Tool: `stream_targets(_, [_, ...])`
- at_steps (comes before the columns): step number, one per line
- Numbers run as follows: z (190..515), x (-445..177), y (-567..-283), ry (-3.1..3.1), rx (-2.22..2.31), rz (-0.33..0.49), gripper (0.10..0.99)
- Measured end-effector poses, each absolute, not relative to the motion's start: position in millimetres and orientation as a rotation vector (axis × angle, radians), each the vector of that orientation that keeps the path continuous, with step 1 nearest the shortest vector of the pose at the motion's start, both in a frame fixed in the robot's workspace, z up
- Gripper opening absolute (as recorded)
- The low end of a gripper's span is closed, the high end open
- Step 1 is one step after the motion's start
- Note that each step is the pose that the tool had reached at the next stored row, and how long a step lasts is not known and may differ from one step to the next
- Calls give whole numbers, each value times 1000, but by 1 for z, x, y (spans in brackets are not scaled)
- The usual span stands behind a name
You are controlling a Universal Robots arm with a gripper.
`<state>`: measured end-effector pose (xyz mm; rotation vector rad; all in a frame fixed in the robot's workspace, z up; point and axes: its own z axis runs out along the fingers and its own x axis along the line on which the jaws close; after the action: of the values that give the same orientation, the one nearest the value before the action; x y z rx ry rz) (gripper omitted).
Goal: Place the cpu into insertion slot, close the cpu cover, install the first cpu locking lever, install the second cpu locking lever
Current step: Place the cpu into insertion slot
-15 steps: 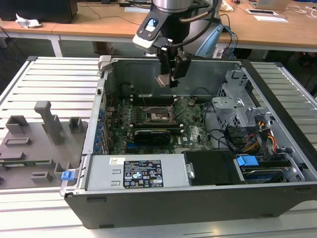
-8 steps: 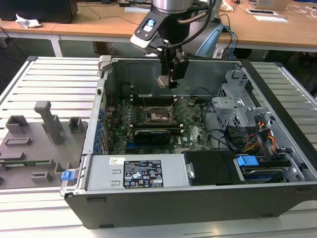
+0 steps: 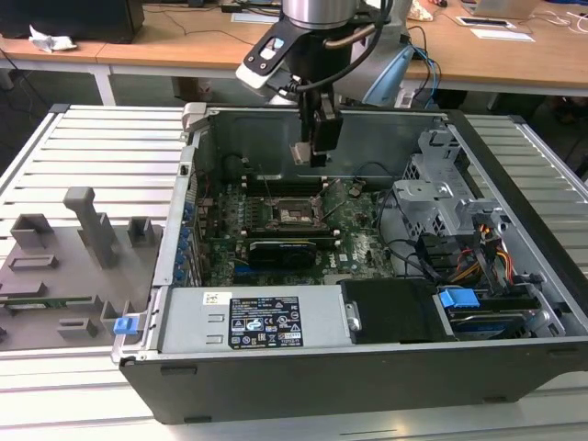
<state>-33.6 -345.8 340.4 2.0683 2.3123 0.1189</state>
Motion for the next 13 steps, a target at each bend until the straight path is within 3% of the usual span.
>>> stream_targets(13, [317,-39,-342,2235,2149,115,541])
